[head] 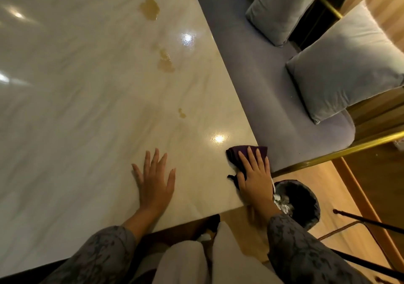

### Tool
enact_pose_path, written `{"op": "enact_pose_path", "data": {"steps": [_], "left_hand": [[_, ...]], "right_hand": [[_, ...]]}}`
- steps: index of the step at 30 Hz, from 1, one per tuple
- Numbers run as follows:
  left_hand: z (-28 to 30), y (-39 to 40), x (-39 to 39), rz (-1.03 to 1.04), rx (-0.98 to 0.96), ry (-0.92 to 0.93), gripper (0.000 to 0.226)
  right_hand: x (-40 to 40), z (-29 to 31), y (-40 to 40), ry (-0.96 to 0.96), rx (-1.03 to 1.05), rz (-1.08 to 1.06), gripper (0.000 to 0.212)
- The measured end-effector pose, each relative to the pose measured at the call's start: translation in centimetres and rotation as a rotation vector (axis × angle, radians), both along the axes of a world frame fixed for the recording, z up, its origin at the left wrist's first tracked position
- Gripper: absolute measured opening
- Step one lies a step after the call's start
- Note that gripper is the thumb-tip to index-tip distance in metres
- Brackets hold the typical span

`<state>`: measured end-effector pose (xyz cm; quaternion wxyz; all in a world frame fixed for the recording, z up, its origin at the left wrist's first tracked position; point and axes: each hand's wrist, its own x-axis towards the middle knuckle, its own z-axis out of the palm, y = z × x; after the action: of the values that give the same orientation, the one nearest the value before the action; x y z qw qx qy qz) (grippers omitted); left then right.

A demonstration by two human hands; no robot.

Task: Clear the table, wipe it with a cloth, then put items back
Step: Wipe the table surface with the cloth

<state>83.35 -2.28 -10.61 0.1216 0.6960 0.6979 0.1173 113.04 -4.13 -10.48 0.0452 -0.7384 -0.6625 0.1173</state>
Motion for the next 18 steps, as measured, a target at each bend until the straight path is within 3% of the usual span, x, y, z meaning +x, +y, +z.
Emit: {"op": "enact_pose_path", "data": {"steps": [6, 13, 16, 18], "left_hand": [[-1.1, 1.9, -0.2, 0.095, -0.05, 0.067, 0.066], [-0.9, 6.1, -2.2, 0.169, 0.007, 0.045, 0.064], [-1.1, 7.5, -4.0, 0.2, 0.016, 0.041, 0.064], [-1.4, 8.4, -5.2, 0.215, 0.025, 0.044, 0.065]], "right_hand": [[-1.0, -0.2, 3.5, -0.002, 0.019, -0.069, 0.061], [-7.8, -0.5, 10.5, 0.115, 0.11, -0.104, 0.059], [-10.7, 0.4, 13.7, 0.315, 0.128, -0.075, 0.051], [-12.5, 0.0, 16.1, 0.661, 0.104, -0.244, 0.045]]}}
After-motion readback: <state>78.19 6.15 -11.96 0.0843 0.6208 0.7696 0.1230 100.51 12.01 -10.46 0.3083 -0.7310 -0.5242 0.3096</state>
